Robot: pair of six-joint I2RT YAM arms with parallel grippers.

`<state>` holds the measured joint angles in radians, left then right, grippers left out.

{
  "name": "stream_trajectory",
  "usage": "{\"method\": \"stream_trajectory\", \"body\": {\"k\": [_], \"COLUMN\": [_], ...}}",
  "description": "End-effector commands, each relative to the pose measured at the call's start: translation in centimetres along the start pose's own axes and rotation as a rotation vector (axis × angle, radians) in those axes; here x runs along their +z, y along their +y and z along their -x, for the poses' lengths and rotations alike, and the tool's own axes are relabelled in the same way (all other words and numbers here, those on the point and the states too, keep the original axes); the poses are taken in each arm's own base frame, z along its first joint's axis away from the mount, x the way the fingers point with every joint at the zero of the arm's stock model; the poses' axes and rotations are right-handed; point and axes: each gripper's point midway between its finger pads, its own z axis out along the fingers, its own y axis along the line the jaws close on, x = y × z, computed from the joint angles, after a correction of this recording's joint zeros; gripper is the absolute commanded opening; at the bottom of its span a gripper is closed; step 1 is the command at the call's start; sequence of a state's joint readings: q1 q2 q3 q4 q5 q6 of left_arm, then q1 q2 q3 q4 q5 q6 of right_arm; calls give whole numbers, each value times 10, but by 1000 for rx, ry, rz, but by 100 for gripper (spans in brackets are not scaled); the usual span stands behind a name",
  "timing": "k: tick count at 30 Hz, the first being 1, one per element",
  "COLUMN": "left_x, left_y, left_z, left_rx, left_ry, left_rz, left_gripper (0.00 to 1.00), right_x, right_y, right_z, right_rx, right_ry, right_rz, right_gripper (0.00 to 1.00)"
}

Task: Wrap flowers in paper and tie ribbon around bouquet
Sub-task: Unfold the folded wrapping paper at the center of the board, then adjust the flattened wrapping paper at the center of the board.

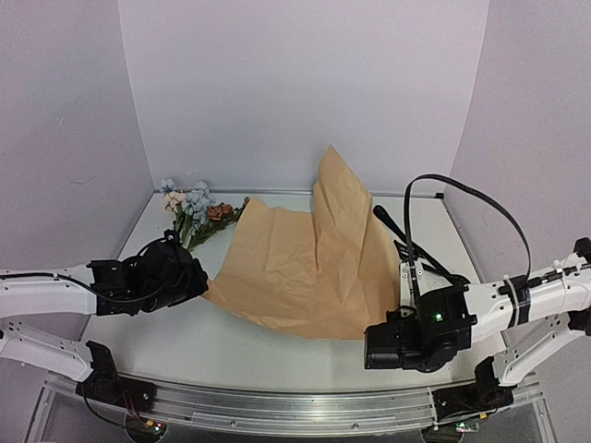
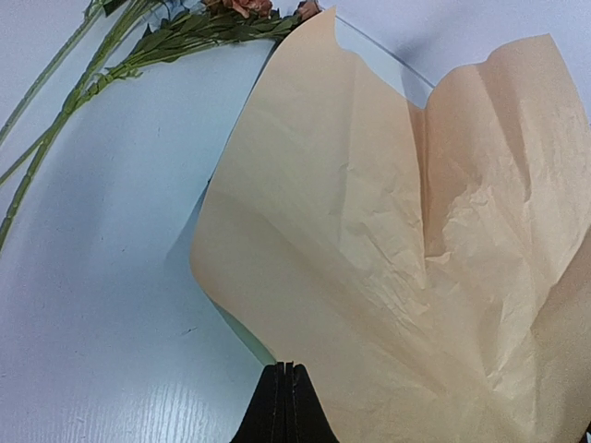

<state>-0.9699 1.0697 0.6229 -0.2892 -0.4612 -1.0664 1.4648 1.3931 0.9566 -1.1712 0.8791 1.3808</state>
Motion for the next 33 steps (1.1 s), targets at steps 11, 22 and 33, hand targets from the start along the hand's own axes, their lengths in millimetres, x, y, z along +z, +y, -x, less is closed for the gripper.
{"method": "stream_trajectory", "body": {"k": [11,22,33], "left_x": [8,6,22], "left_y": [21,62,61], "left_z": [-26,-41,6], "left_rx": [-3,103,116], "left_ry": [68,102,65], "left_rz": [18,139,118], "left_gripper": [0,0,0], "right_x": [0,-1,55], "right_y": [-2,-17,16], "right_z": [-22,-24,-43], "right_rx": [-43,-148,119], "right_ry": [88,274,562], "right_rz": [-13,108,340], "right_gripper": [31,98,98]}}
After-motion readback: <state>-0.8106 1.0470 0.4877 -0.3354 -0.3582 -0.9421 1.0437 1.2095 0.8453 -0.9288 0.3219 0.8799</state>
